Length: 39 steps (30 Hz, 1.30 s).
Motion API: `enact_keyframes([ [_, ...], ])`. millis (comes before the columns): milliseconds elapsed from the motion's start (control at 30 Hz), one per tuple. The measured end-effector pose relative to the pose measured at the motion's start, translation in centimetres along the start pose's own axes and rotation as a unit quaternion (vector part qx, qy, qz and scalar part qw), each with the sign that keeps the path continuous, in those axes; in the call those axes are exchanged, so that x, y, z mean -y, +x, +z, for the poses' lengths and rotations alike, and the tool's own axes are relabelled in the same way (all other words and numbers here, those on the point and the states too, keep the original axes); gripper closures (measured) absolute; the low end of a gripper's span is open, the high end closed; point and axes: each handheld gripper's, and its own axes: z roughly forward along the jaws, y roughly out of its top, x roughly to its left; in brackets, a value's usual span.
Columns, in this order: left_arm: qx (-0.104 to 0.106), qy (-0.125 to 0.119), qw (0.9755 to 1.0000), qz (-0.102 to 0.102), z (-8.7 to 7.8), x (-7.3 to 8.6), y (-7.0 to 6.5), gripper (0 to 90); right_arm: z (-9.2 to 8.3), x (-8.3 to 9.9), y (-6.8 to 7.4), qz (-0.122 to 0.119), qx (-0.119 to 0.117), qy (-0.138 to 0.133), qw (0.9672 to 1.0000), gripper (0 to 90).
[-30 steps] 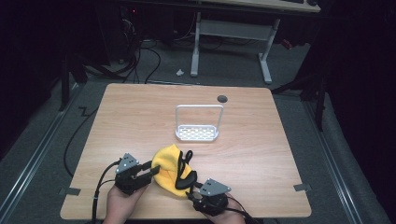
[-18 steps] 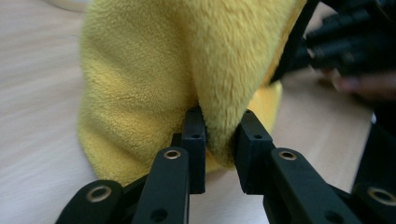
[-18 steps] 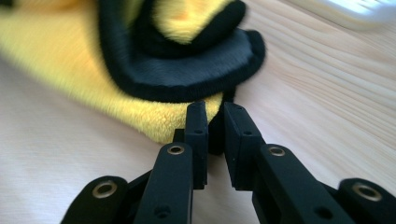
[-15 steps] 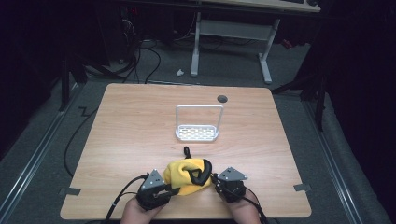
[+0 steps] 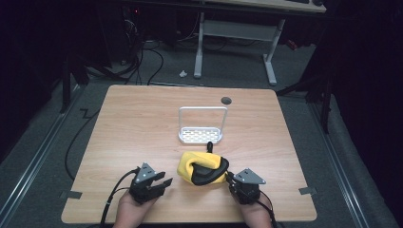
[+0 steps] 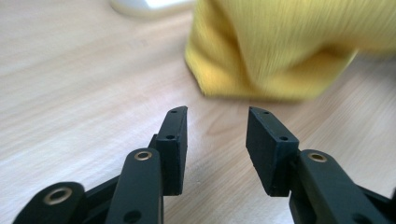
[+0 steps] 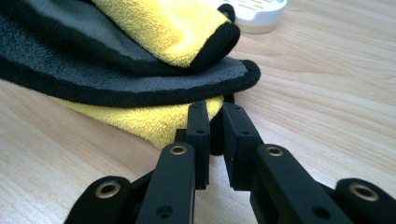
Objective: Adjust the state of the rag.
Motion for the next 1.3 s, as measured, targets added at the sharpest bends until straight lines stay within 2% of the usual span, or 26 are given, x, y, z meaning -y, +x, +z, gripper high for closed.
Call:
enact_keyframes([
  [67, 0.003, -0.020, 0.9998, -0.005, -1.0, -0.6, -0.2, 58.9, 0.0, 0.0, 0.1, -0.001, -0.001, 0.000, 1.0000, 82.2],
  [133, 0.012, -0.046, 0.9988, 0.003, -1.8, -1.9, -1.1, 56.1, 0.0, 0.0, 0.2, -0.006, -0.003, -0.001, 1.0000, 82.0],
  [267, 0.028, -0.079, 0.9963, 0.016, -1.9, -4.2, -2.9, 50.3, 0.0, 0.0, 0.6, -0.010, -0.008, 0.001, 0.9999, 81.9],
  [367, 0.031, -0.102, 0.9941, 0.020, -2.1, -5.7, -3.5, 50.0, 0.0, 0.2, 0.6, -0.013, -0.010, 0.003, 0.9999, 81.9],
  [433, 0.044, -0.115, 0.9923, 0.018, -2.2, -6.8, -3.8, 49.8, 0.0, 0.3, 0.7, -0.015, -0.012, 0.006, 0.9998, 81.9],
  [500, 0.054, -0.107, 0.9925, 0.023, -1.6, -7.8, -4.3, 47.7, 0.1, 0.3, 0.6, -0.017, -0.014, 0.009, 0.9997, 81.9],
  [567, 0.044, -0.066, 0.9958, 0.045, 0.1, -8.3, -4.9, 48.3, 0.2, 0.3, 0.6, -0.017, -0.015, 0.011, 0.9997, 82.1],
  [600, 0.033, -0.037, 0.9974, 0.052, 0.9, -8.3, -5.0, 48.3, 0.2, 0.3, 0.6, -0.017, -0.015, 0.011, 0.9997, 82.1],
  [633, 0.021, -0.018, 0.9979, 0.058, 1.4, -8.0, -4.9, 61.7, 0.2, 0.2, 0.6, -0.019, -0.016, 0.011, 0.9996, 82.6],
  [667, 0.008, -0.018, 0.9980, 0.060, 1.4, -7.5, -4.7, 74.8, 0.2, 0.2, 0.6, -0.021, -0.014, 0.012, 0.9996, 83.2],
  [700, 0.000, -0.023, 0.9982, 0.056, 1.0, -6.8, -4.3, 80.3, 0.1, 0.2, 0.5, -0.018, -0.012, 0.013, 0.9997, 84.1],
  [767, -0.010, -0.030, 0.9988, 0.038, -0.1, -5.4, -3.5, 82.8, 0.0, 0.2, 0.1, -0.012, -0.010, 0.012, 0.9998, 85.1],
  [833, -0.005, -0.022, 0.9997, 0.013, -1.5, -3.1, -2.6, 82.8, -0.3, 0.3, -0.3, -0.009, 0.000, 0.011, 0.9999, 85.4],
  [900, -0.008, -0.003, 1.0000, -0.001, -2.3, -1.2, -2.2, 82.6, -0.2, 0.3, -0.8, -0.007, 0.007, 0.011, 0.9999, 85.5],
  [967, -0.001, 0.019, 0.9997, -0.013, -2.9, 0.5, -2.0, 81.6, -0.2, 0.2, -1.3, -0.005, 0.011, 0.010, 0.9999, 85.5],
  [1067, -0.007, 0.044, 0.9989, -0.014, -3.1, 2.2, -2.1, 78.9, -0.3, 0.1, -1.7, -0.001, 0.026, 0.006, 0.9997, 85.4],
  [1133, -0.017, 0.054, 0.9983, -0.016, -3.0, 2.6, -1.8, 77.1, -0.6, 0.1, -2.0, -0.003, 0.044, 0.001, 0.9990, 85.3],
  [1200, -0.014, 0.041, 0.9988, -0.024, -3.2, 2.1, -1.9, 71.1, -0.8, 0.2, -2.5, 0.003, 0.052, -0.004, 0.9986, 85.1],
  [1233, -0.014, 0.032, 0.9992, -0.018, -3.3, 1.6, -2.3, 68.1, -1.0, 0.3, -2.9, 0.011, 0.053, -0.003, 0.9986, 84.9],
  [1300, 0.002, 0.010, 0.9999, 0.004, -3.2, 0.3, -3.5, 61.6, -1.2, 0.6, -3.3, 0.020, 0.050, -0.002, 0.9985, 84.6],
])
